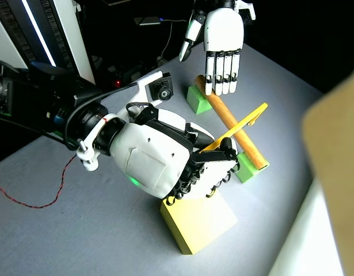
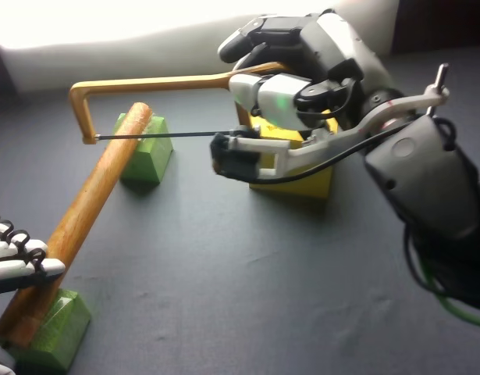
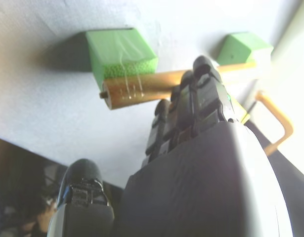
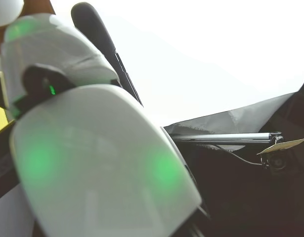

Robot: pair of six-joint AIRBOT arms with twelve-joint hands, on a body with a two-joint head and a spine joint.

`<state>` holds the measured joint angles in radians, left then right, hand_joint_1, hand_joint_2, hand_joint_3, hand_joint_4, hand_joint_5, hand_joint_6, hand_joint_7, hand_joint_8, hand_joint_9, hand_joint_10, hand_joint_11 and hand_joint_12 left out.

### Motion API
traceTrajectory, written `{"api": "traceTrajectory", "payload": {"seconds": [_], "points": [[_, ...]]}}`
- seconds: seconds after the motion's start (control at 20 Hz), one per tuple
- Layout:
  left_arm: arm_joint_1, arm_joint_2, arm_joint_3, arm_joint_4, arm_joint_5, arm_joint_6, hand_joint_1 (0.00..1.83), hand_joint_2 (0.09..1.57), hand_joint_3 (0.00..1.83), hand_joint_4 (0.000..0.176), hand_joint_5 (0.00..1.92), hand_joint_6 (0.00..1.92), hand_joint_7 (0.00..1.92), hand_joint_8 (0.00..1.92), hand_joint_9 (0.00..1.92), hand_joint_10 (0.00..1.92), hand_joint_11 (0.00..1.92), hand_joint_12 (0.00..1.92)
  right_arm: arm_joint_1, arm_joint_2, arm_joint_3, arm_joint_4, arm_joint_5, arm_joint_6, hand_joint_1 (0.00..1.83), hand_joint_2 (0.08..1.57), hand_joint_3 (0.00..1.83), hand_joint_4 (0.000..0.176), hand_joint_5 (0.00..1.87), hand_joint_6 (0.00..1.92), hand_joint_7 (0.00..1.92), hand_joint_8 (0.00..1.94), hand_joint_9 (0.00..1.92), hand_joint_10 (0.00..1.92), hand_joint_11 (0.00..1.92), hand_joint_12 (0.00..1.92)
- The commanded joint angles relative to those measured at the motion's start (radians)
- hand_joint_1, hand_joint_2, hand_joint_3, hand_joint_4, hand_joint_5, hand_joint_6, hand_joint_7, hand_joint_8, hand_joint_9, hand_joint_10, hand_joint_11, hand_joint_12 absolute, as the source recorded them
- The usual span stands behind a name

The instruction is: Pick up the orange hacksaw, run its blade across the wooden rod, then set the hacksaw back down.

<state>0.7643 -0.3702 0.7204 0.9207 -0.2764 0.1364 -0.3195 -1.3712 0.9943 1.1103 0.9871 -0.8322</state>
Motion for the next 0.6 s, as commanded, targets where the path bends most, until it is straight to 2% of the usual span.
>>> {"api": "traceTrajectory", "payload": {"seconds": [0.0, 0.2, 0.55], "points": [[-0.008, -0.006, -0.003, -0.009, -0.012, 0.0, 0.0, 1.17, 0.0, 0.0, 0.05, 0.01, 0.05, 0.0, 0.04, 0.0, 0.0, 0.17, 0.017, -0.003, -0.003, -0.07, 0.081, 0.007, 1.36, 1.19, 0.0, 0.0, 0.78, 1.07, 0.82, 1.29, 0.8, 1.47, 0.66, 1.53], [-0.008, -0.008, -0.002, -0.009, -0.012, 0.0, 0.0, 1.18, 0.0, 0.0, 0.03, 0.0, 0.04, 0.0, 0.05, 0.0, 0.0, 0.19, 0.015, -0.046, -0.004, -0.039, 0.108, -0.035, 1.36, 1.19, 0.0, 0.0, 0.77, 1.07, 0.83, 1.29, 0.79, 1.48, 0.65, 1.56], [-0.009, -0.009, -0.003, -0.009, -0.012, 0.0, 0.0, 1.17, 0.0, 0.0, 0.03, 0.0, 0.04, 0.0, 0.04, 0.0, 0.0, 0.19, -0.007, -0.047, -0.004, -0.036, 0.117, -0.07, 1.36, 1.19, 0.0, 0.0, 0.77, 1.05, 0.83, 1.29, 0.8, 1.48, 0.68, 1.54]]}}
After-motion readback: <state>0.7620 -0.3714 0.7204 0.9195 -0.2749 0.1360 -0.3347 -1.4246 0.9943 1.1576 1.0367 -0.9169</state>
